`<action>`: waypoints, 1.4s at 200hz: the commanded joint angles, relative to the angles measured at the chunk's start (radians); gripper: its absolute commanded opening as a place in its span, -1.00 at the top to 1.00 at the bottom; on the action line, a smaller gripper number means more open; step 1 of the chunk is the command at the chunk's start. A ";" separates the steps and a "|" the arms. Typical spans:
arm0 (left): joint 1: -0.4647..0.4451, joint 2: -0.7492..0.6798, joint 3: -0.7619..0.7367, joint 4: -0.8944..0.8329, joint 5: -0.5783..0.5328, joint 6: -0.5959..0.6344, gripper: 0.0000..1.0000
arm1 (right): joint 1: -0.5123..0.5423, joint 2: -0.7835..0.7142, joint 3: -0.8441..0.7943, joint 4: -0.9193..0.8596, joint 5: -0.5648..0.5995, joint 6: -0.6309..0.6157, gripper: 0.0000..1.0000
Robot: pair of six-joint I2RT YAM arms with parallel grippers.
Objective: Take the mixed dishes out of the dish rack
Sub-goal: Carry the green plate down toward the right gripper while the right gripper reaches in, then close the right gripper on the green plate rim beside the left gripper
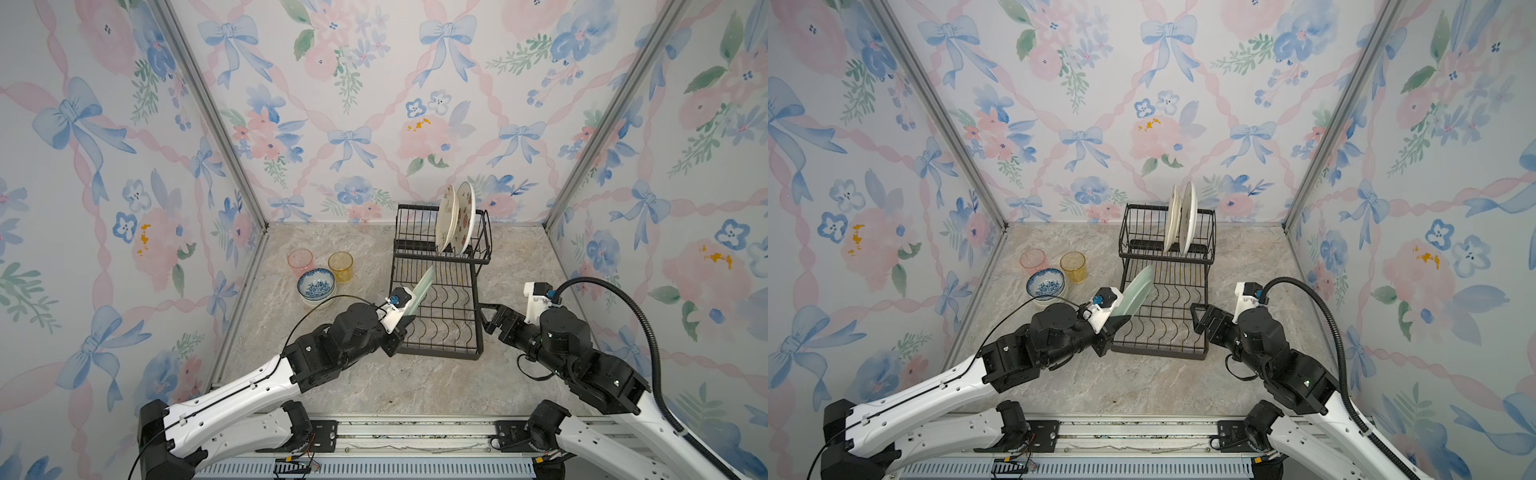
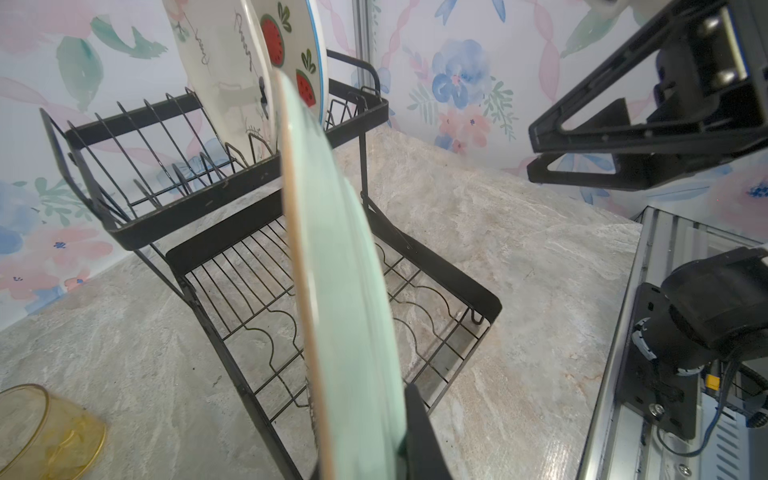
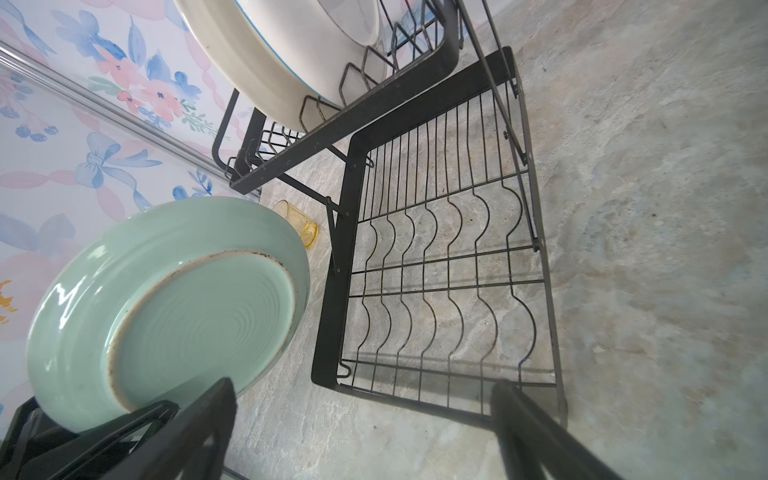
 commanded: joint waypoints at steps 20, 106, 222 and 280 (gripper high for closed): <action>-0.094 0.047 0.011 0.138 -0.161 0.079 1.00 | -0.028 0.061 0.074 -0.077 -0.042 0.135 -0.96; -0.236 0.191 0.031 0.185 -0.347 0.168 1.00 | -0.039 0.159 0.130 -0.088 -0.190 0.156 -0.94; -0.262 0.263 -0.007 0.290 -0.394 0.229 1.00 | -0.056 0.142 0.099 -0.002 -0.262 0.220 -0.94; -0.293 0.313 0.014 0.338 -0.438 0.284 1.00 | -0.057 0.162 0.041 0.079 -0.299 0.251 -0.94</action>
